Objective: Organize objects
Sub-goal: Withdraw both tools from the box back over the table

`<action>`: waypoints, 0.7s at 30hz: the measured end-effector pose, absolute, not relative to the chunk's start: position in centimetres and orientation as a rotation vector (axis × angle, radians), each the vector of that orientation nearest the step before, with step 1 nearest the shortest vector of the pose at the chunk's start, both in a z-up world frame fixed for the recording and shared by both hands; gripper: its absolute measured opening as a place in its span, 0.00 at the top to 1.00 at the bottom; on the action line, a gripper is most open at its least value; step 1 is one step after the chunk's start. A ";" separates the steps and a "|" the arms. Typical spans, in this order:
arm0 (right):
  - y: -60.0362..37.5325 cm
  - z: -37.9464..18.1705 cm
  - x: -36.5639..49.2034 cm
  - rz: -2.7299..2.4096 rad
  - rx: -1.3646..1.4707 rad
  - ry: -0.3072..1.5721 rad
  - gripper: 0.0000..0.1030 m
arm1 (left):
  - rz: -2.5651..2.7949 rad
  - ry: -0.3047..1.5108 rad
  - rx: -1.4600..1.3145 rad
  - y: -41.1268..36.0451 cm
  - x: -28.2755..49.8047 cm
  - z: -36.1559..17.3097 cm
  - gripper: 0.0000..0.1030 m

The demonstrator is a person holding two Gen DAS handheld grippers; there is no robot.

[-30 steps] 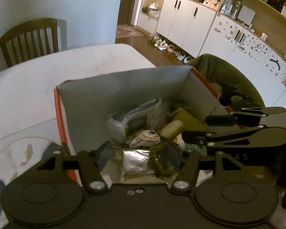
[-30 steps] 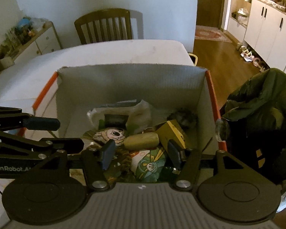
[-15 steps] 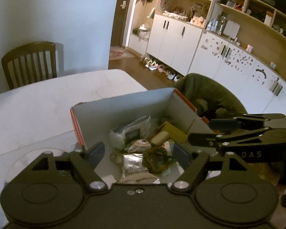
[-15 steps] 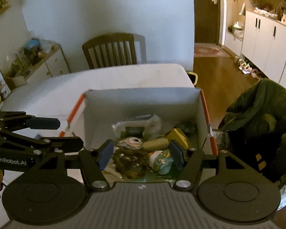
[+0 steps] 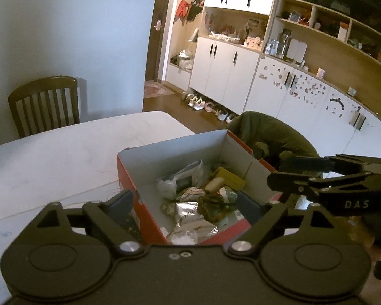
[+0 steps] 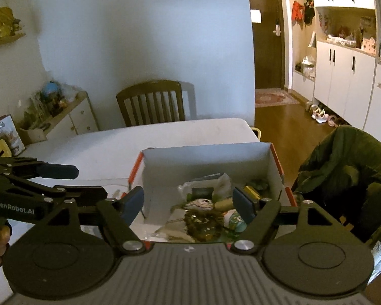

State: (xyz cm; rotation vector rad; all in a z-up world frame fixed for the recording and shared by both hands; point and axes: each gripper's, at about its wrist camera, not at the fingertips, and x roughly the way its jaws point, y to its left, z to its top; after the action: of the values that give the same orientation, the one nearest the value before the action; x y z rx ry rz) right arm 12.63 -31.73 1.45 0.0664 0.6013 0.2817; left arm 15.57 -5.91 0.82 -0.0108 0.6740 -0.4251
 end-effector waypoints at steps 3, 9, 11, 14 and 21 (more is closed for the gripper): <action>-31.4 1.8 11.4 0.272 0.092 0.578 0.20 | -0.440 0.661 -0.022 -5.3 14.7 1.0 0.06; -31.0 2.3 9.3 0.244 0.127 0.537 0.17 | -0.460 0.636 -0.024 -4.5 13.7 1.4 0.01; -30.8 2.5 8.7 0.237 0.134 0.522 0.17 | -0.461 0.629 -0.019 -4.4 13.4 1.4 0.00; -30.6 2.6 7.8 0.231 0.149 0.503 0.16 | -0.466 0.623 -0.013 -4.2 13.0 1.3 0.00; -29.7 2.5 6.4 0.222 0.163 0.482 0.07 | -0.489 0.612 -0.014 -3.8 12.1 1.3 0.00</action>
State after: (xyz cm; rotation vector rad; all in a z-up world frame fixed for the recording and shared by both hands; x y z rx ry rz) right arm 6.42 -29.73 2.55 0.1632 0.4823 0.2225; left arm 12.06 -3.79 1.35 -0.0142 0.6116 -0.4887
